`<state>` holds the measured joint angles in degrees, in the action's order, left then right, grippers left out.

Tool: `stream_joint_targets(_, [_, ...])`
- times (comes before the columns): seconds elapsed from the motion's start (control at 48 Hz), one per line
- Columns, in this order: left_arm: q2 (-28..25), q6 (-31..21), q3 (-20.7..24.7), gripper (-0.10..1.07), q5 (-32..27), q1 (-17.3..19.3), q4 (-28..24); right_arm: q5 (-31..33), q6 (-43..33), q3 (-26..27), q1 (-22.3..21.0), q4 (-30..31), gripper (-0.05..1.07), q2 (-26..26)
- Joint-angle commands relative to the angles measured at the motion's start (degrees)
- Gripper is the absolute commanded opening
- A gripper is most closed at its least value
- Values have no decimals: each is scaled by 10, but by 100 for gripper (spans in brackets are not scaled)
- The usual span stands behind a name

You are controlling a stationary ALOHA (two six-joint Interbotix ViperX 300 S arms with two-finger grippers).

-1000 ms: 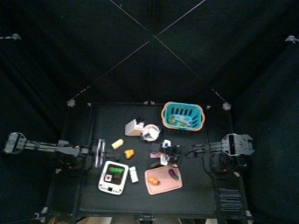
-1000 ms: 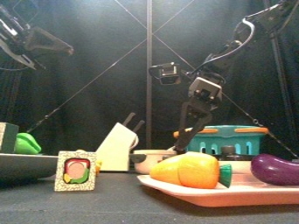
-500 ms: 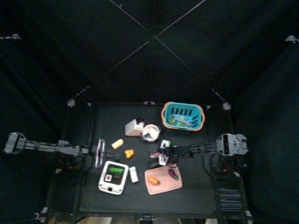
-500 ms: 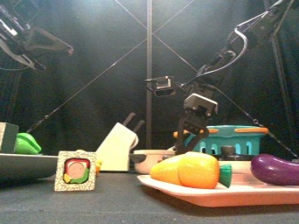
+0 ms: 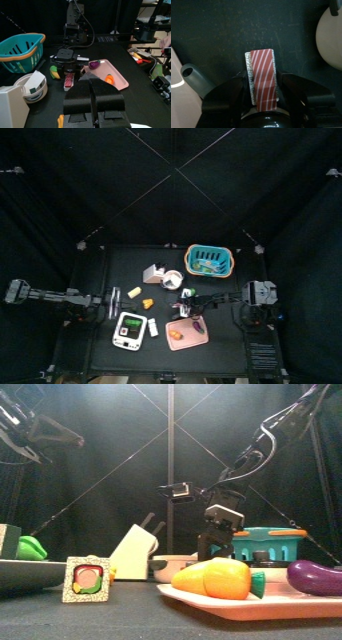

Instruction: Grab salmon sushi

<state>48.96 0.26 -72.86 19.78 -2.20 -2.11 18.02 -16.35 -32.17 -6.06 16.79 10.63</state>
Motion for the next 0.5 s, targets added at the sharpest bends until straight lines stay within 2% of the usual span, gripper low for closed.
stream_joint_targets(0.0, [-2,0,5,1,3,3,-2,-3,-1,13,-4,1,64,-10])
stream_joint_targets(0.104, [-2,1,4,1,3,8,-1,5,0,22,-4,1,59,-18])
stream_joint_targets(0.479, [-2,0,2,1,3,23,-1,46,-4,57,-4,-16,59,-48])
